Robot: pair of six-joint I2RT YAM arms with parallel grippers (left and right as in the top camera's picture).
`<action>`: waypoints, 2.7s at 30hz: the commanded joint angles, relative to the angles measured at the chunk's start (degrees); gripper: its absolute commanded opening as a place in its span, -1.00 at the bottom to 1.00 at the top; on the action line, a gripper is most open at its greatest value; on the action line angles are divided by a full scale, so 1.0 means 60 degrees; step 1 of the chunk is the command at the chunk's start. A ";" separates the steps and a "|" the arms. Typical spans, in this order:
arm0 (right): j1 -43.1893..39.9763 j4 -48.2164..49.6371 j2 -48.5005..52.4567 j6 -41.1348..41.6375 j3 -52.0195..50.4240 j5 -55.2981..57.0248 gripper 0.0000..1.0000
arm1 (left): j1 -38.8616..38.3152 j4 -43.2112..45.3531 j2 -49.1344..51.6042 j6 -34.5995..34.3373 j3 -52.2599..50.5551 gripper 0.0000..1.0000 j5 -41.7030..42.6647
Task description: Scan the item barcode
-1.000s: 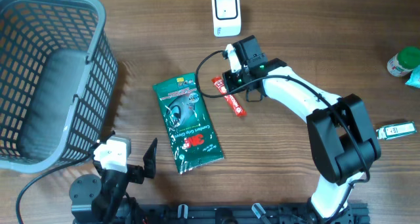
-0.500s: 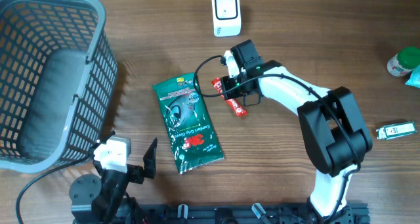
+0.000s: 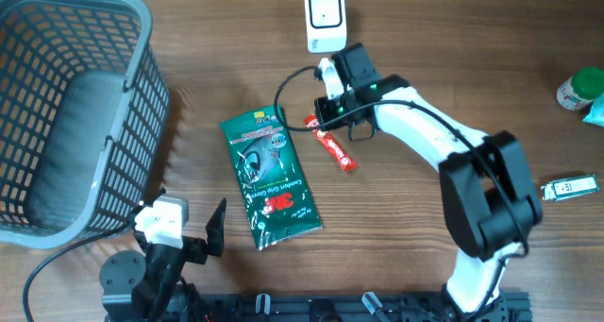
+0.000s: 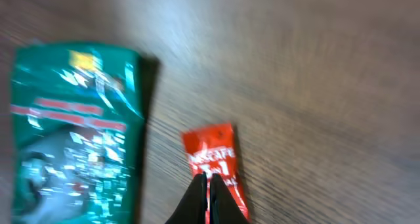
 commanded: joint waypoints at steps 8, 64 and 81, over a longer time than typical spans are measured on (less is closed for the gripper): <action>0.0182 0.0000 0.0747 -0.0175 -0.0426 -0.0229 -0.91 | -0.0044 0.0022 -0.0062 -0.0095 -0.0058 1.00 0.0113; -0.0364 -0.4561 -0.0237 -0.3319 0.0838 -0.6805 -0.91 | -0.0044 0.0022 -0.0062 -0.0095 -0.0058 1.00 0.0113; -0.1326 0.4728 -0.0219 -0.5475 -0.0871 -1.2761 -0.91 | -0.0044 0.0022 -0.0062 -0.0095 -0.0058 1.00 0.0113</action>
